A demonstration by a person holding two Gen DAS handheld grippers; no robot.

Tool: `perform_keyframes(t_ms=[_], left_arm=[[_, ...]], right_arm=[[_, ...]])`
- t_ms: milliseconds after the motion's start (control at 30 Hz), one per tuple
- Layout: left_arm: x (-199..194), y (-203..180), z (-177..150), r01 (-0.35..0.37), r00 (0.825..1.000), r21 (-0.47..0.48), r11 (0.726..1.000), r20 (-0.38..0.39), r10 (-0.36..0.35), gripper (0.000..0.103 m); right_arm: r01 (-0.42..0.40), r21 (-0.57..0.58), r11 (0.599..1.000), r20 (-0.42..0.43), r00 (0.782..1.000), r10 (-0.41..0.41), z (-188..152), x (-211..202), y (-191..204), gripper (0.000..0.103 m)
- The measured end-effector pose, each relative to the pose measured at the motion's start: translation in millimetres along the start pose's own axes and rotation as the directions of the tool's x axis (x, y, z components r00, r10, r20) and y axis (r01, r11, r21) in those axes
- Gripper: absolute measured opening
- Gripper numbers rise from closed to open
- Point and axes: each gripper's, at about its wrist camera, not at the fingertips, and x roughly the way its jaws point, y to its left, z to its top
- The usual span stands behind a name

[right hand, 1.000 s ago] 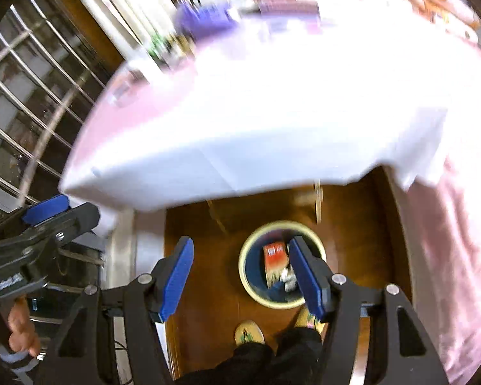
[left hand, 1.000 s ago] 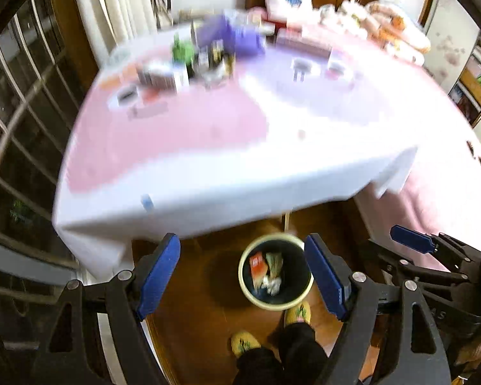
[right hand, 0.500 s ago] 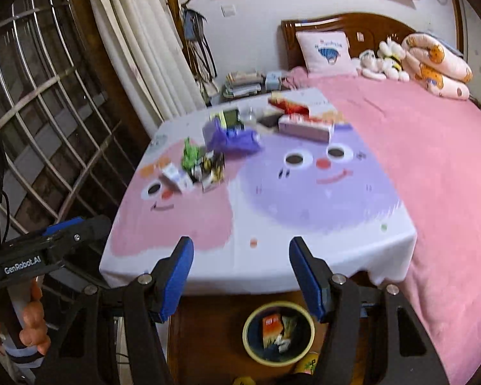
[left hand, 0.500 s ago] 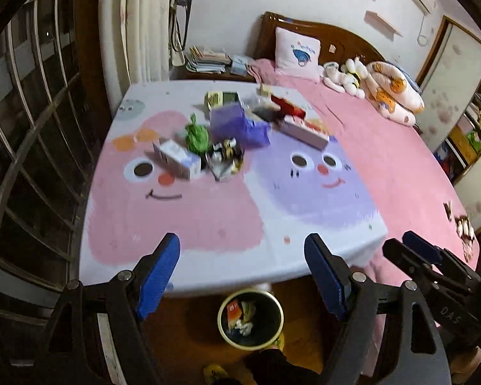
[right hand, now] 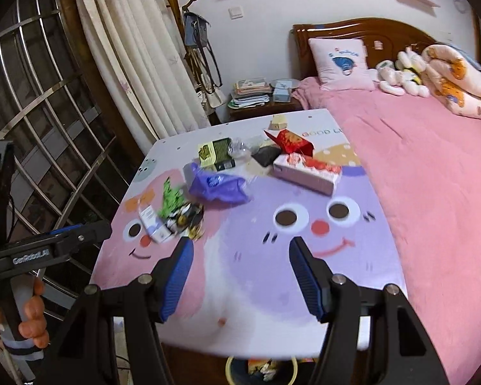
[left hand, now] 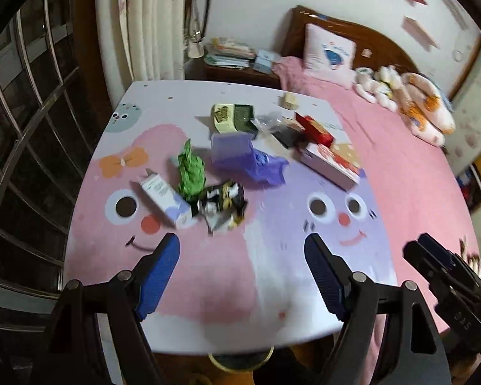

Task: Collect trash
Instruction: 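Grasp the purple plastic bag with left tool while right tool grasps red packet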

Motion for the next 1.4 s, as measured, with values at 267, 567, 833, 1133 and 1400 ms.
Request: perform_keyframes(t_ms=[267, 567, 833, 1133, 1400], left_arm=[[92, -18, 61, -0.14, 0.986, -0.155, 0.978, -0.11, 0.124, 0.079], [170, -27, 93, -0.26, 0.954, -0.237, 0.936, -0.215, 0.211, 0.079], [219, -28, 108, -0.321, 0.927, -0.262, 0.91, -0.286, 0.244, 0.079], [253, -34, 117, -0.332, 0.913, -0.241, 0.912, -0.326, 0.246, 0.079], [261, -44, 117, -0.288, 0.915, -0.217, 0.933, -0.349, 0.201, 0.079]], right_arm=[[-0.098, -0.082, 0.992, -0.131, 0.988, 0.086, 74, 81, -62, 0.062], [-0.181, -0.085, 0.98, -0.227, 0.961, 0.157, 142, 184, -110, 0.073], [-0.184, -0.016, 0.983, -0.291, 0.941, 0.171, 181, 269, -139, 0.073], [-0.218, 0.032, 0.975, -0.405, 0.889, 0.212, 177, 330, -150, 0.072], [-0.275, -0.002, 0.961, -0.405, 0.879, 0.251, 170, 324, -144, 0.011]])
